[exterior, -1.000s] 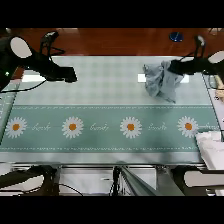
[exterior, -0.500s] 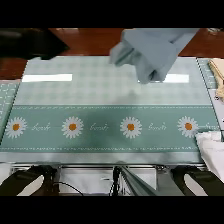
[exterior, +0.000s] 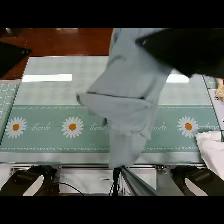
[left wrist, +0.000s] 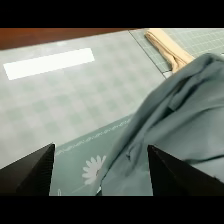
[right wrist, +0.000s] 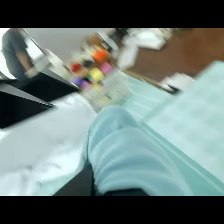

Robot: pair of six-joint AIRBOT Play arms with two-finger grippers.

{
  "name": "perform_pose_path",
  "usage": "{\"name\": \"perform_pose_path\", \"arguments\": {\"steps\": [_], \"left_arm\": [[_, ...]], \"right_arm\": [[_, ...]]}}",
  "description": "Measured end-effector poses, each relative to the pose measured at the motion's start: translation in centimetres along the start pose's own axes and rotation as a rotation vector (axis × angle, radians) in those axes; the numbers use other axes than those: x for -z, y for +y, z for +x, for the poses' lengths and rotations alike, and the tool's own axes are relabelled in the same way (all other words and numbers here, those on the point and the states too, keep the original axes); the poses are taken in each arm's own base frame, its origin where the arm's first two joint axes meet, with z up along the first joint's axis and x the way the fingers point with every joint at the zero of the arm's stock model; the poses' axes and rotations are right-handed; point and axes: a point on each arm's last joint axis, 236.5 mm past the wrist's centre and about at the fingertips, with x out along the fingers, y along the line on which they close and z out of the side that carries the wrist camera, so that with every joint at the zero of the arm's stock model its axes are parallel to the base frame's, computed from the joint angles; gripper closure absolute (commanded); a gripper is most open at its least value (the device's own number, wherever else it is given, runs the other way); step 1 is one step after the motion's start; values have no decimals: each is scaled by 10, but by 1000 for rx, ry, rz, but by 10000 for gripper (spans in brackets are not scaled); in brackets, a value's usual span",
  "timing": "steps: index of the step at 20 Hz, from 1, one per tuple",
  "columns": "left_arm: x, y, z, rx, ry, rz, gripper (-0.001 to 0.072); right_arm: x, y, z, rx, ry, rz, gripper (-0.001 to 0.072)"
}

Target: Fold the shirts.

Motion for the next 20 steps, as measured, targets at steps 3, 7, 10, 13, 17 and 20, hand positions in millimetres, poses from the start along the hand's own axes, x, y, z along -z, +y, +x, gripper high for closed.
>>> {"name": "perform_pose_path", "arguments": {"steps": [3, 7, 10, 13, 17, 20], "left_arm": [[28, 15, 17, -9, 88, -56, 30], [84, 43, 56, -12, 236, -177, 29], [127, 55, 89, 13, 307, -280, 29], [168, 55, 125, 43, 365, -337, 28], [212, 42, 176, 79, 437, -351, 20], [246, 34, 215, 76, 497, -347, 1]], "right_arm": [[32, -88, 10, 285, 161, -50, 692], [75, -206, -1, 628, 412, -89, 693], [105, -276, -12, 808, 591, -102, 692], [133, -322, -14, 890, 722, -90, 626], [156, -352, -11, 926, 807, -74, 226], [150, -355, -17, 946, 795, -86, 226]]}}
